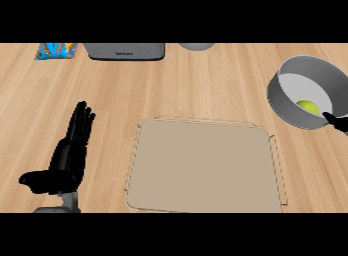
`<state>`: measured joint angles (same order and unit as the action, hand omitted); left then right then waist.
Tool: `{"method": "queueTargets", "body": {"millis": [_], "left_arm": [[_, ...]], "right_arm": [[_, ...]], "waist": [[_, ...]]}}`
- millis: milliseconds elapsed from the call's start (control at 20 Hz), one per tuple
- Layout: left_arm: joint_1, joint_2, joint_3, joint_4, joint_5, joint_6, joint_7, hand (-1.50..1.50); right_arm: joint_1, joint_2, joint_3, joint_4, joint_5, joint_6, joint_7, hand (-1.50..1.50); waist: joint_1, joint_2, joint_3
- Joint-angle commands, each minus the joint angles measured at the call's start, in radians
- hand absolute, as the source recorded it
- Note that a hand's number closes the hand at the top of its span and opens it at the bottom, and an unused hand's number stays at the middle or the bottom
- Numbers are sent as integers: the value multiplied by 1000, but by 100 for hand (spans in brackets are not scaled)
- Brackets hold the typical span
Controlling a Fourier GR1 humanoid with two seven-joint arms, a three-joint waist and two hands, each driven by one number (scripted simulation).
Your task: Pick the pear from the tray and place it in the pot
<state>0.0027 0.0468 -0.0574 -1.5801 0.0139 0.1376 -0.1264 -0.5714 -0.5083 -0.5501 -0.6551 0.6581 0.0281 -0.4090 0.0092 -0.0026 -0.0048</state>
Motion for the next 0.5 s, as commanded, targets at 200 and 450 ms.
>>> {"method": "queueTargets", "body": {"millis": [200, 450], "left_arm": [[18, 4, -1, -51, -4, 9, 37, 0], [-46, -28, -15, 41, -23, 17, -1, 0]], "right_arm": [[-43, -71, -211, 115, -253, 112, -50, -150], [-71, -216, -250, 296, -284, 161, -148, -150]], "waist": [[2, 5, 6], [11, 13, 8]]}}
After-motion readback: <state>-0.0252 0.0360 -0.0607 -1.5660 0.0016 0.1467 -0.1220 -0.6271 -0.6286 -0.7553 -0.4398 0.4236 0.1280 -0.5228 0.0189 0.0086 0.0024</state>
